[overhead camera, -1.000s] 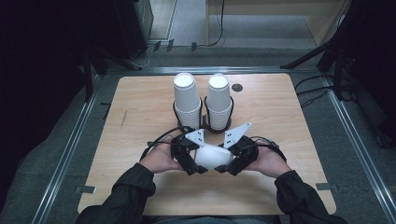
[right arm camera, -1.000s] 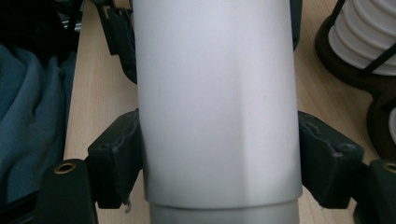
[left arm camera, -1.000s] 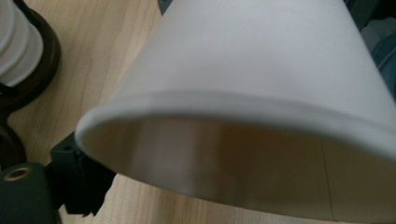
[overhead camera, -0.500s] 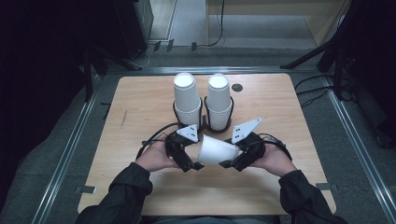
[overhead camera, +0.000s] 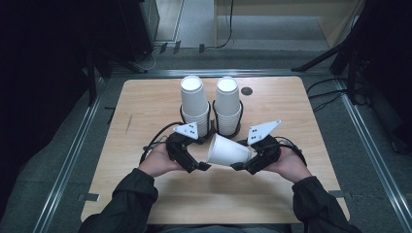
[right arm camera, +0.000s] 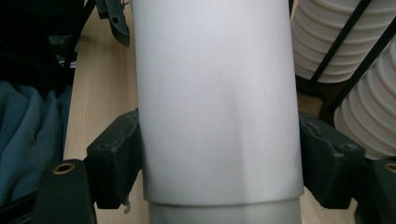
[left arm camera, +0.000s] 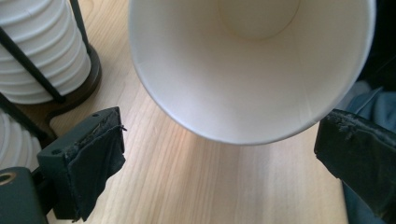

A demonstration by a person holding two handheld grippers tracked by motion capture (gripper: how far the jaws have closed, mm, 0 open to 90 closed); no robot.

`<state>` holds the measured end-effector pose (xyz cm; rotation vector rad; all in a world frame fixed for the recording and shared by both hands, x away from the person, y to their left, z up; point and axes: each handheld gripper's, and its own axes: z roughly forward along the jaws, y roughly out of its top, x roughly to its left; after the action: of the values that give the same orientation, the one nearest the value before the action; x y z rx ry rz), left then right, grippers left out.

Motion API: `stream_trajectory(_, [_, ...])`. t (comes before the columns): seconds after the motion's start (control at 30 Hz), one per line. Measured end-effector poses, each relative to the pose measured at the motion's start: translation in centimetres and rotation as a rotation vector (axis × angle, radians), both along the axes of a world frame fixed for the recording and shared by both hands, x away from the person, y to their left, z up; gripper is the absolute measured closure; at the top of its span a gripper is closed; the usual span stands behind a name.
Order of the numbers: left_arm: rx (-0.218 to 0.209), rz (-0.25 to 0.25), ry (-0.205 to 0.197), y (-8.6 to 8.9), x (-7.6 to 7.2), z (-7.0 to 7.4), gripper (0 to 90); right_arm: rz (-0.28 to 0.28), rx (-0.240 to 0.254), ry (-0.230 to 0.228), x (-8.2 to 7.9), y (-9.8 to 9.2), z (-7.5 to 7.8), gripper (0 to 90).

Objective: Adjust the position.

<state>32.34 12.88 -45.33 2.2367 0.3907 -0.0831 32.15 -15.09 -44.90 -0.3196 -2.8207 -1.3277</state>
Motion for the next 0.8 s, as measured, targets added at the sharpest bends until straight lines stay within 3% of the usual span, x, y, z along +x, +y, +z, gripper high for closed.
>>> stream_trajectory(0.2, [-0.079, 0.002, 0.024, -0.1, 0.0, 0.2, 1.9, 0.006, 0.034, 0.004, 0.0, -0.1, 0.2, 23.0])
stream_trajectory(0.57, [-0.168, -0.012, 0.056, -0.6, -0.2, 0.3, 1.9, 0.061, 0.059, 0.006, -0.2, 0.8, 0.2, 22.9])
stream_trajectory(0.8, [-0.237, 0.017, 0.077, 0.0, -0.4, 0.1, 5.1, 0.092, 0.075, 0.015, 0.0, 1.6, 0.2, 22.9])
